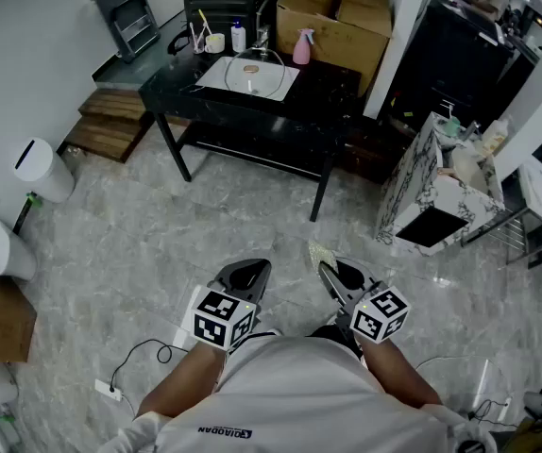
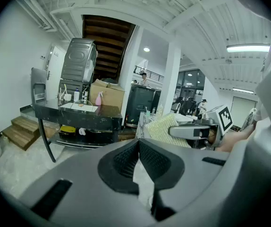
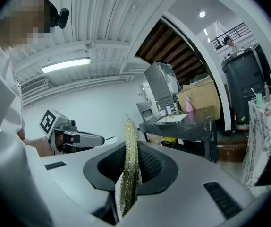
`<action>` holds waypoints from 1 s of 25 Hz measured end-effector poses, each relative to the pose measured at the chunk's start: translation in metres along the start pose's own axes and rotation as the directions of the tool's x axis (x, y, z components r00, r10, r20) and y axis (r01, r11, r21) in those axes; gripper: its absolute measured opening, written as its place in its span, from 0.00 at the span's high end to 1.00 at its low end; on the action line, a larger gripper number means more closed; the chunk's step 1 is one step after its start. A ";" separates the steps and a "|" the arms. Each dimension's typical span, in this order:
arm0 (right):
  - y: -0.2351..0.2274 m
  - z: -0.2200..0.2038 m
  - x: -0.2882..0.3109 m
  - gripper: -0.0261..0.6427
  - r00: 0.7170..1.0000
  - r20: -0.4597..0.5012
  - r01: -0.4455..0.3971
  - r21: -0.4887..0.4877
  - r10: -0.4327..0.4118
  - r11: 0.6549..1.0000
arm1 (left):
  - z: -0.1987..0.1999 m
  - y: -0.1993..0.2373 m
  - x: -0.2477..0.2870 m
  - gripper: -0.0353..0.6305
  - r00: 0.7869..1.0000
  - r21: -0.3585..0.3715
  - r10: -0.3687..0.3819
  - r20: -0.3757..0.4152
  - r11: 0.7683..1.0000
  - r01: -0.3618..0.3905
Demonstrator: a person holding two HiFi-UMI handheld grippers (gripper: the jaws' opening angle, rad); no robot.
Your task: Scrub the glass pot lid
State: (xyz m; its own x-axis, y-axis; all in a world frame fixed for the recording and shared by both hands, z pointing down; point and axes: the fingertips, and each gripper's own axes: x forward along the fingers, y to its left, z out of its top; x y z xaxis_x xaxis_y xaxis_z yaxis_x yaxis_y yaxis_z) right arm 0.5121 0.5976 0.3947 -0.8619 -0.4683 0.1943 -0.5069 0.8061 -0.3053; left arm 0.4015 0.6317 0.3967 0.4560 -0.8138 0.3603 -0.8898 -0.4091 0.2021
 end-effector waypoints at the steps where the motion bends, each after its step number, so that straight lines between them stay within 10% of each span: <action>1: 0.000 0.000 0.000 0.84 1.000 -0.001 0.002 0.000 -0.002 1.000 | 0.000 0.001 0.000 0.92 1.000 0.001 -0.001 0.001 1.000 0.001; 25: 0.010 -0.003 0.037 0.84 0.998 -0.058 -0.001 0.014 0.001 1.000 | -0.012 0.035 -0.007 0.92 1.000 -0.076 0.009 -0.017 0.997 -0.011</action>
State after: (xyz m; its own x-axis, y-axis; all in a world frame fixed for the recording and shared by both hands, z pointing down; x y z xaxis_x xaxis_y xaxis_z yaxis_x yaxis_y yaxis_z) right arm 0.4753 0.5897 0.4017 -0.8604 -0.4454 0.2477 -0.5066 0.8011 -0.3188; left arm 0.3669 0.6279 0.4123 0.4479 -0.8103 0.3779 -0.8907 -0.3677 0.2672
